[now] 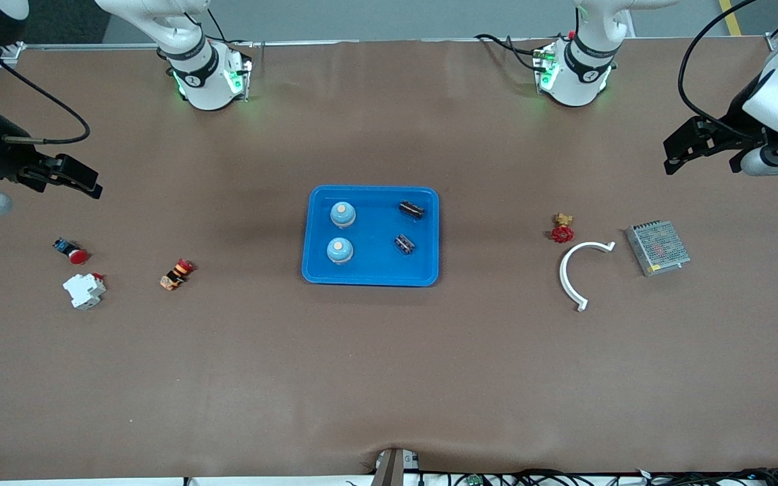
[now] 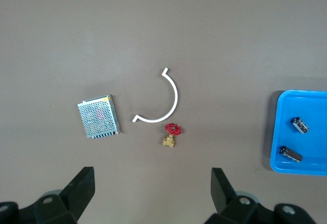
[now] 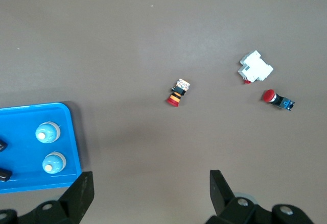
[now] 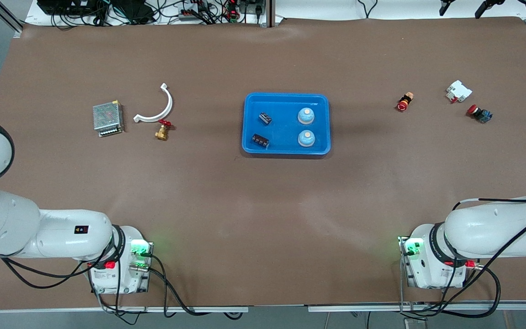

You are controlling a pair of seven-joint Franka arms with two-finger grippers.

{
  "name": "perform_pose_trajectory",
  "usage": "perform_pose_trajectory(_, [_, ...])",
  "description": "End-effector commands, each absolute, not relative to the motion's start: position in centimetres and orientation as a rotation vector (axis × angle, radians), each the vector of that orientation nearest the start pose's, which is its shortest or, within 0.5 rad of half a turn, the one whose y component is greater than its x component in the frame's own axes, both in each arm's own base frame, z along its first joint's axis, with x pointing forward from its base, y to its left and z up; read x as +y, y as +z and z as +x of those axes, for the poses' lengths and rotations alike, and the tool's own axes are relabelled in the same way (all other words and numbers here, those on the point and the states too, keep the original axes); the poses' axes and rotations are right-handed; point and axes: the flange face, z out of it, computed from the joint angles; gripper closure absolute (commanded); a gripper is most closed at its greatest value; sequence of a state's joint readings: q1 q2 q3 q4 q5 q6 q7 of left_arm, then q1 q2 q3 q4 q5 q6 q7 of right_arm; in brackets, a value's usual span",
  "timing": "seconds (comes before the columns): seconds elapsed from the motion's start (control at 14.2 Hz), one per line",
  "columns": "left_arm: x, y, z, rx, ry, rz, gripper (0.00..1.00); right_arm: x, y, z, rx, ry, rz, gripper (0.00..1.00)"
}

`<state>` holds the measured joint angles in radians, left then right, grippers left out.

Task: Place electrolytic capacitor and blue bell in tray

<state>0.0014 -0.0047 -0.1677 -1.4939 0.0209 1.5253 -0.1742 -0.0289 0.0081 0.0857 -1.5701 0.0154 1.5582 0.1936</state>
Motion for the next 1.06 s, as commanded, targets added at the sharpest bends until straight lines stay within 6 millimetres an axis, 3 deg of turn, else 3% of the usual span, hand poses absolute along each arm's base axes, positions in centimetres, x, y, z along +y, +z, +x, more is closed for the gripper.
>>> perform_pose_trajectory(0.0, [-8.54,66.54,53.61,0.023,-0.061,-3.098,0.0,3.69,64.95,54.52,0.235,0.005,-3.112,0.0])
perform_pose_trajectory(0.99, [-8.23,66.73,53.26,0.022,-0.041,-3.08,0.0,3.79,65.06,54.47,0.217,0.007,-3.112,0.0])
